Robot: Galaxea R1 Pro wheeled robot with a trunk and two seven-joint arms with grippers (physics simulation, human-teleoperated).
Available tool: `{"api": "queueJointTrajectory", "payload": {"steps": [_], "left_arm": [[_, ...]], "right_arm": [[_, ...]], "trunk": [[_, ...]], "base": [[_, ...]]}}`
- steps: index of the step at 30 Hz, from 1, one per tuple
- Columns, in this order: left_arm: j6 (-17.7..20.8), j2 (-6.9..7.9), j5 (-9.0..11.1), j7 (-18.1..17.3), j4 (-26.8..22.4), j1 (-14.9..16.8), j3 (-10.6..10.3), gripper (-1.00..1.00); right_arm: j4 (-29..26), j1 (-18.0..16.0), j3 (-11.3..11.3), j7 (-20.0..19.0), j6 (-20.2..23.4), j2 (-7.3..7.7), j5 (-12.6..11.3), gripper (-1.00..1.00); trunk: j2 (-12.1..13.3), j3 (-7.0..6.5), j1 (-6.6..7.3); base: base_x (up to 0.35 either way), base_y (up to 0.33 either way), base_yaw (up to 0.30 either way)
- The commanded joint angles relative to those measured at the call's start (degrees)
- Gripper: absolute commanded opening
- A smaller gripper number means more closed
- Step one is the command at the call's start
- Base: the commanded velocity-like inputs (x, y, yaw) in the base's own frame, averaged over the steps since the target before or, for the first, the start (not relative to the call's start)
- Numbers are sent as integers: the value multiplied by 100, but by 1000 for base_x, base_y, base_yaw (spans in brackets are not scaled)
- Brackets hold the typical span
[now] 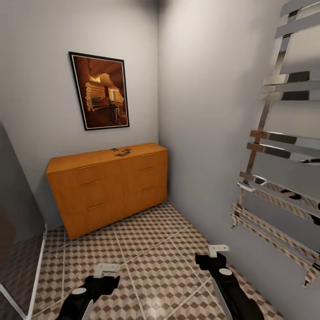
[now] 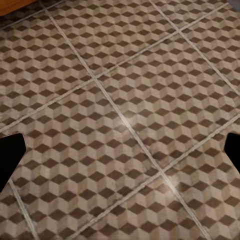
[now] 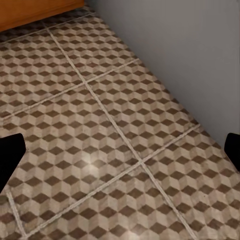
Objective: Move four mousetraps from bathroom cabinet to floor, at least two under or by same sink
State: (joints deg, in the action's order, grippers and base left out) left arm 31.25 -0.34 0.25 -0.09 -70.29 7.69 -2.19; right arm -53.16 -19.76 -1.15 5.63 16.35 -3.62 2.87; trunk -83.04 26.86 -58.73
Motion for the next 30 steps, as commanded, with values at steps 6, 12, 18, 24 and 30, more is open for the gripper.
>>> {"api": "queueJointTrajectory", "payload": {"steps": [6, 12, 18, 24, 30], "left_arm": [[31, -1, 2, 0, 8, 4, -1, 100], [31, -3, 2, 0, 29, 4, -1, 100], [31, -9, 1, 0, 48, 4, -1, 100], [31, -10, 1, 0, 76, 4, -1, 100], [31, -10, 1, 2, 83, 4, -1, 100]], "right_arm": [[-11, -1, -12, 26, 41, 2, 29, 100], [-10, -1, -11, 26, 43, 2, 29, 100], [-11, -1, -9, 26, 43, 2, 29, 100], [-10, -1, -14, 26, 42, 2, 29, 100], [-10, -1, -12, 26, 41, 3, 29, 100]], "trunk": [[-3, 7, 0], [-3, 7, 0], [-3, 7, 0], [-3, 7, 0], [-3, 7, 0]], "base": [[45, -155, 259], [89, -155, 259], [131, -158, 259], [179, -170, 258], [201, -182, 258]]}}
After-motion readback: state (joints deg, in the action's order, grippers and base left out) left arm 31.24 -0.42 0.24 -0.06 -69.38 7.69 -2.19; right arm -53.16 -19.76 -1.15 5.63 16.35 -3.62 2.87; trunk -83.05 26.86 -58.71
